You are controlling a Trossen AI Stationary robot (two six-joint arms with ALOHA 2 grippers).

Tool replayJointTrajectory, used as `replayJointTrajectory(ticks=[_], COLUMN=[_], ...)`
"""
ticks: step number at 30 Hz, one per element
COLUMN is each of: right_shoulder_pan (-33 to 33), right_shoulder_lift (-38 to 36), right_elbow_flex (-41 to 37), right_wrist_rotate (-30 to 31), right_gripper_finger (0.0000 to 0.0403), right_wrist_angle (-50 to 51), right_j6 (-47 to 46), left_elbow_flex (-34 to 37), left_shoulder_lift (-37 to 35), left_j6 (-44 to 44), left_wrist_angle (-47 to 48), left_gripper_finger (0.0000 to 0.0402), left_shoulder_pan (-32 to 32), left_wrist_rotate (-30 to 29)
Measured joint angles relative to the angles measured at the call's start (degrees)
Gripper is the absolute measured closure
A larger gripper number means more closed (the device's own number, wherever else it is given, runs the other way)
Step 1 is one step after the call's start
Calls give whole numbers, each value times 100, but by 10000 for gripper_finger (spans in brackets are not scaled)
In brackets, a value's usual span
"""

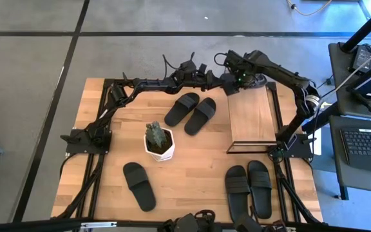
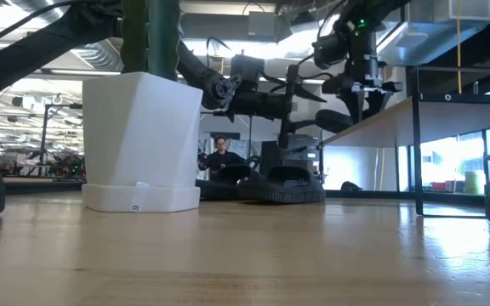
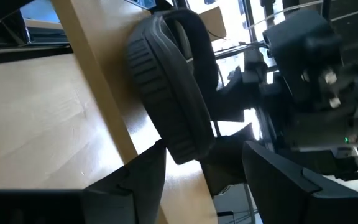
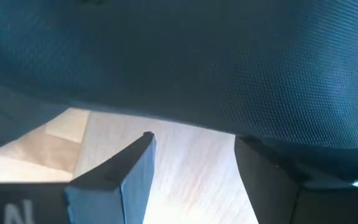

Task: Pick and place slides into the shelf
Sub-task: Put the black slide on the shelf

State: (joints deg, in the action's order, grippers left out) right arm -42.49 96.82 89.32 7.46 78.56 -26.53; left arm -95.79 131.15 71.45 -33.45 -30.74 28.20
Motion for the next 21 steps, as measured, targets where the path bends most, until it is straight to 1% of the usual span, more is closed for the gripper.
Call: replayJointTrajectory(ticks=[4, 11, 17, 21], right_shoulder_pan=[-124, -266, -327, -324], right_shoulder_lift=[2, 2, 2, 2], right_elbow_flex=[0, 0, 0, 0], right_wrist_rotate=[53, 39, 24, 20], right_gripper_finger=[182, 183, 182, 183], right_wrist_angle=[-37, -240, -431, -462], right_j6=[-1, -1, -1, 32], left_elbow_flex=[0, 0, 0, 0], left_shoulder_lift=[0, 0, 0, -8], left_j6=[15, 54, 289, 317], left_wrist_angle=[-5, -13, -55, -196], left_gripper_finger=[201, 201, 201, 201], left_shoulder_pan=[0, 1, 21, 63], left_wrist_rotate=[119, 659, 1125, 1192])
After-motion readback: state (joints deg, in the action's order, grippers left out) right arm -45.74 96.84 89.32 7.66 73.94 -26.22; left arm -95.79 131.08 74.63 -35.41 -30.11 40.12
